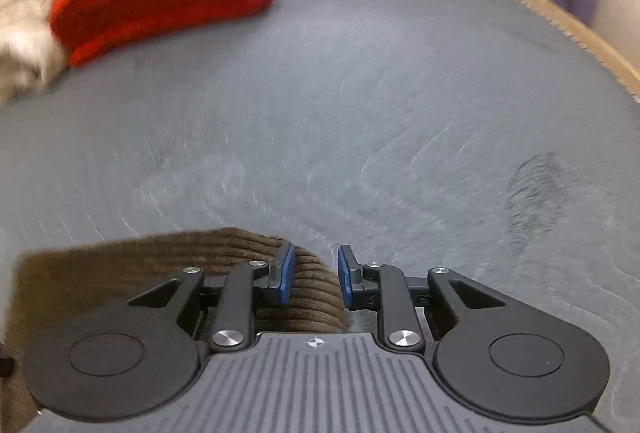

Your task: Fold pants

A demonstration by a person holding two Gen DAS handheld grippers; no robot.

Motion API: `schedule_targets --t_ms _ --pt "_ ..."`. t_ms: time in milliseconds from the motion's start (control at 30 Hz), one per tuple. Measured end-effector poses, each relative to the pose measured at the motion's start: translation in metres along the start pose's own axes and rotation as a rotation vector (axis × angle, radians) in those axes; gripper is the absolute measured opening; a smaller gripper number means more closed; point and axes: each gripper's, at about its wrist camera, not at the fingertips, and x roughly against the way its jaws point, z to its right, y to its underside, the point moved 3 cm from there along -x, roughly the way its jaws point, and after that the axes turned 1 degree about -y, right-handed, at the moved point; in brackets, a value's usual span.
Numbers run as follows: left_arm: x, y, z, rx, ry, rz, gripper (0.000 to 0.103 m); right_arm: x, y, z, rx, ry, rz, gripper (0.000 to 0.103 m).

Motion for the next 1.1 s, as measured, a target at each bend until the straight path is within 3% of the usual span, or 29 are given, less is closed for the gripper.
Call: schedule_targets --t_ms 100,133,200,267,333,400,500,533,600,633,667,733,833,867,933,1100 --pt "0.018 0.007 0.012 -0.047 0.053 0.041 0.047 0.049 0.013 -0.005 0.03 -0.083 0.058 0.026" --pt "0.02 0.011 0.015 -0.063 0.068 0.04 0.047 0.062 0.022 -0.009 0.056 -0.1 0.053 0.031" --pt "0.008 0.029 0.023 -0.151 0.056 -0.046 0.048 0.082 0.049 -0.012 0.115 -0.135 -0.001 0.039" --pt "-0.007 0.049 0.023 -0.197 0.04 -0.117 0.055 0.079 0.083 -0.013 0.172 -0.115 -0.117 0.041" --pt "0.001 0.054 0.022 -0.177 0.047 -0.117 0.055 0.066 0.126 -0.004 0.185 -0.059 -0.244 0.041" --pt "0.009 0.066 0.028 -0.218 0.021 -0.135 0.055 0.075 0.141 0.001 0.152 -0.046 -0.194 0.041" --pt "0.026 0.082 0.041 -0.306 -0.043 -0.166 0.054 0.096 0.138 -0.001 0.106 -0.025 -0.197 0.041" --pt "0.037 0.083 0.044 -0.301 -0.056 -0.151 0.055 0.103 0.137 -0.001 0.082 -0.025 -0.203 0.041" --pt "0.069 0.083 0.05 -0.24 -0.031 -0.069 0.068 0.123 0.142 -0.006 0.09 -0.006 -0.193 0.042" --pt "0.086 0.084 0.054 -0.198 -0.012 -0.017 0.086 0.134 0.147 -0.01 0.109 0.013 -0.163 0.043" --pt "0.101 0.087 0.057 -0.165 0.001 0.04 0.095 0.147 0.149 -0.013 0.123 0.024 -0.133 0.044" --pt "0.131 0.099 0.067 -0.116 -0.01 0.18 0.099 0.169 0.153 -0.018 0.129 0.034 -0.079 0.055" --pt "0.163 0.129 0.081 -0.044 -0.108 0.367 0.102 0.19 0.157 -0.02 0.092 0.052 -0.002 0.069" --pt "0.169 0.139 0.085 -0.031 -0.11 0.399 0.102 0.201 0.159 -0.02 0.085 0.052 0.023 0.071" --pt "0.174 0.157 0.095 0.005 -0.118 0.412 0.102 0.217 0.163 -0.02 0.075 0.052 0.075 0.076" --pt "0.176 0.175 0.113 0.075 -0.05 0.285 0.103 0.235 0.183 -0.026 0.048 0.035 0.163 0.081"
